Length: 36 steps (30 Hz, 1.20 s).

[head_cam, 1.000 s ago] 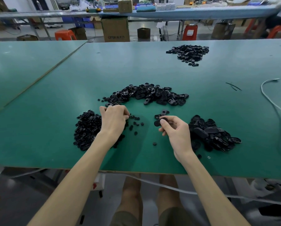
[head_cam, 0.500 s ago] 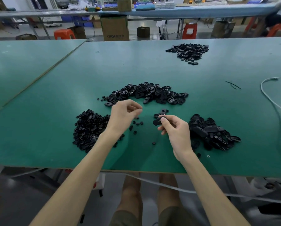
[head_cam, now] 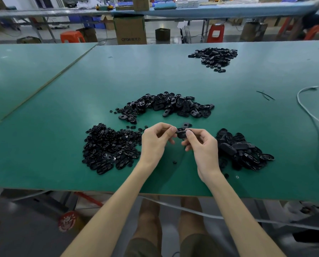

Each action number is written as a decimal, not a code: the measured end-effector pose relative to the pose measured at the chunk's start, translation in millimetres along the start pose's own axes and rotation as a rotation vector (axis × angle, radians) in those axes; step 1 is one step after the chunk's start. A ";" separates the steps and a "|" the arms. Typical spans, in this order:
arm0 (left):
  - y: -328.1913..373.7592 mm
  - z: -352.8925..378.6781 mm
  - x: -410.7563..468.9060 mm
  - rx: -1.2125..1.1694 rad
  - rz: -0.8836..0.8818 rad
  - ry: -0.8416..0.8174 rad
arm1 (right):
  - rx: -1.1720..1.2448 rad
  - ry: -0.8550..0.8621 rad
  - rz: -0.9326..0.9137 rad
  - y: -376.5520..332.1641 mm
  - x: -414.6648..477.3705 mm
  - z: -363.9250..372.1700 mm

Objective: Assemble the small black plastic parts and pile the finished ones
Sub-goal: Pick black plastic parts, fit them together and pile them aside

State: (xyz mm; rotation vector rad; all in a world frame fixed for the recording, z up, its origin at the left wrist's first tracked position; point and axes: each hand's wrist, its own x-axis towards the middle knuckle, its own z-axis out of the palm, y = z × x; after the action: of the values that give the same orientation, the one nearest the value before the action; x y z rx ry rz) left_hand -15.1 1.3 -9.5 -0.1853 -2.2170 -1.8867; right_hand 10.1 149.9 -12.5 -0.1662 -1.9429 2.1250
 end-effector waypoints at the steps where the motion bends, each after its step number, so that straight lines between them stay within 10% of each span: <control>1: -0.1 -0.5 -0.6 0.004 0.008 0.002 | 0.004 0.000 0.000 0.0 0.1 -0.1; 36: 5.0 1.4 -8.0 0.059 0.046 -0.083 | 0.049 -0.092 -0.057 -1.1 -1.4 -1.6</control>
State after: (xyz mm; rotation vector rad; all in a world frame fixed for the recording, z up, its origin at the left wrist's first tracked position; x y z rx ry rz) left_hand -6.3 3.9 -6.9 -0.3075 -2.2980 -1.8185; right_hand 12.0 151.1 -11.7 -0.0039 -1.9190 2.1770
